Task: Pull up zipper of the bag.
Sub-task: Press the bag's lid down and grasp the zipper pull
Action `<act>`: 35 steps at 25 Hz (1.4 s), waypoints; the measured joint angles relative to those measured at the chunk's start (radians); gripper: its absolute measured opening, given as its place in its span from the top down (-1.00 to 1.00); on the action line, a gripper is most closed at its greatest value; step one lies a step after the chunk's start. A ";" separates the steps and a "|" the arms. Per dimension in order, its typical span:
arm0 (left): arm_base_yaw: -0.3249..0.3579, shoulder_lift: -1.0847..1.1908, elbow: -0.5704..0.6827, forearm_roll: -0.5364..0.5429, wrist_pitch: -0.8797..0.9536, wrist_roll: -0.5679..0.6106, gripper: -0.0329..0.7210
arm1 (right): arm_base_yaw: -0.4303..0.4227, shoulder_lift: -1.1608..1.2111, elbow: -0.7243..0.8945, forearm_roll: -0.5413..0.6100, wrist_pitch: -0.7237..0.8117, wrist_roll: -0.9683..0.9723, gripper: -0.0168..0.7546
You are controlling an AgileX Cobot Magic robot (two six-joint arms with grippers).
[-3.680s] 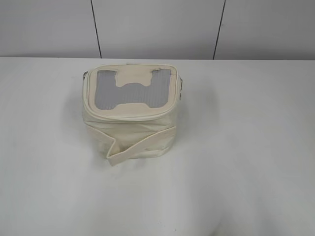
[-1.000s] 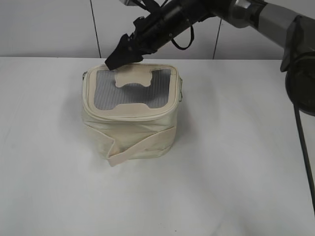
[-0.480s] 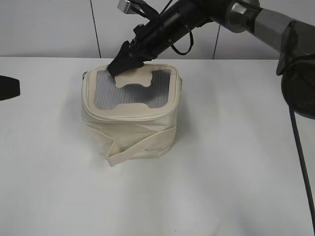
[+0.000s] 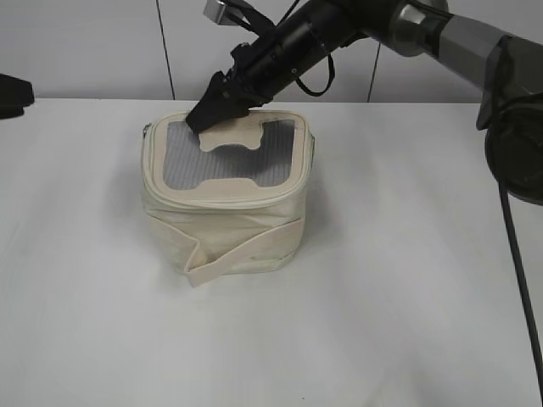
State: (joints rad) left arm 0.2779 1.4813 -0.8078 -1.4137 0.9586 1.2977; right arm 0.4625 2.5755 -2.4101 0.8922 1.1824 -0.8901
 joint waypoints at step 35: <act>-0.378 0.396 -0.126 -0.308 -0.394 1.123 -0.23 | -0.001 0.001 0.000 -0.001 0.015 0.024 0.81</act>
State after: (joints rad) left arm -0.1002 1.8771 -0.9342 -1.7214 0.5649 2.4203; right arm 0.4613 2.5766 -2.4101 0.8916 1.1972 -0.8661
